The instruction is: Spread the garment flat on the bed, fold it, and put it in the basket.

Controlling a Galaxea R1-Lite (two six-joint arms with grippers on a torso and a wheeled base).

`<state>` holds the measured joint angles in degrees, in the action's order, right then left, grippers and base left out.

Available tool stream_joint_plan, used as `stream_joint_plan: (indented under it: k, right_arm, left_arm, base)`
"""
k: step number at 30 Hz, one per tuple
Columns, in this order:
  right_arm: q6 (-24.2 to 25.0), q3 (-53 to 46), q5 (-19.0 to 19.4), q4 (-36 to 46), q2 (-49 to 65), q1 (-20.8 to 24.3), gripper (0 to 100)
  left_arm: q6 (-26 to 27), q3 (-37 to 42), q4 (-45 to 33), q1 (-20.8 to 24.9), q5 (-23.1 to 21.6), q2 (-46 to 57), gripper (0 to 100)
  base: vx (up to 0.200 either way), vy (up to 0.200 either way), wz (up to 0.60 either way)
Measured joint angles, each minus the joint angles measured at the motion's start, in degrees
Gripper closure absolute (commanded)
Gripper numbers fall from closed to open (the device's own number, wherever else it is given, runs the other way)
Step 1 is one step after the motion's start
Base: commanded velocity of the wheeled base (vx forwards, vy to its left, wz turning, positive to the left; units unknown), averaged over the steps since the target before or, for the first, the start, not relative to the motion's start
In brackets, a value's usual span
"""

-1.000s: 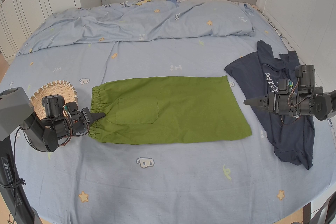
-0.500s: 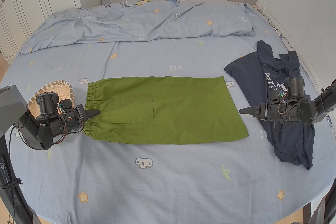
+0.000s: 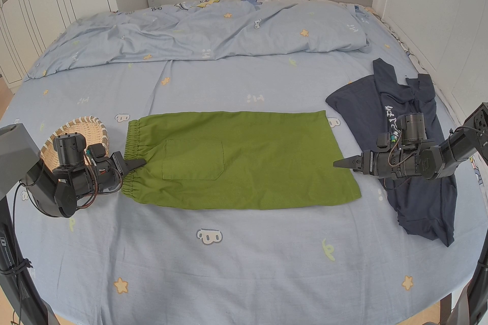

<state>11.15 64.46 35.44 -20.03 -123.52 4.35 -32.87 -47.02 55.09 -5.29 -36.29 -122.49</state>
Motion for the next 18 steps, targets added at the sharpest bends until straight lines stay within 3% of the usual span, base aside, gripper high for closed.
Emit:
stream_joint_plan:
  k: [13,18]
  right_arm:
    - [0.5,0.78,0.2,-0.13,-2.36,2.5,0]
    - [3.01,0.69,3.67,-0.09,-2.62,2.97,0]
  left_arm:
    - [0.02,-0.02,0.06,0.06,0.0,0.05,100]
    - [0.02,0.0,0.06,0.11,0.02,0.11,100]
  base:
    - [0.0,0.0,0.0]
    - [0.0,0.0,0.0]
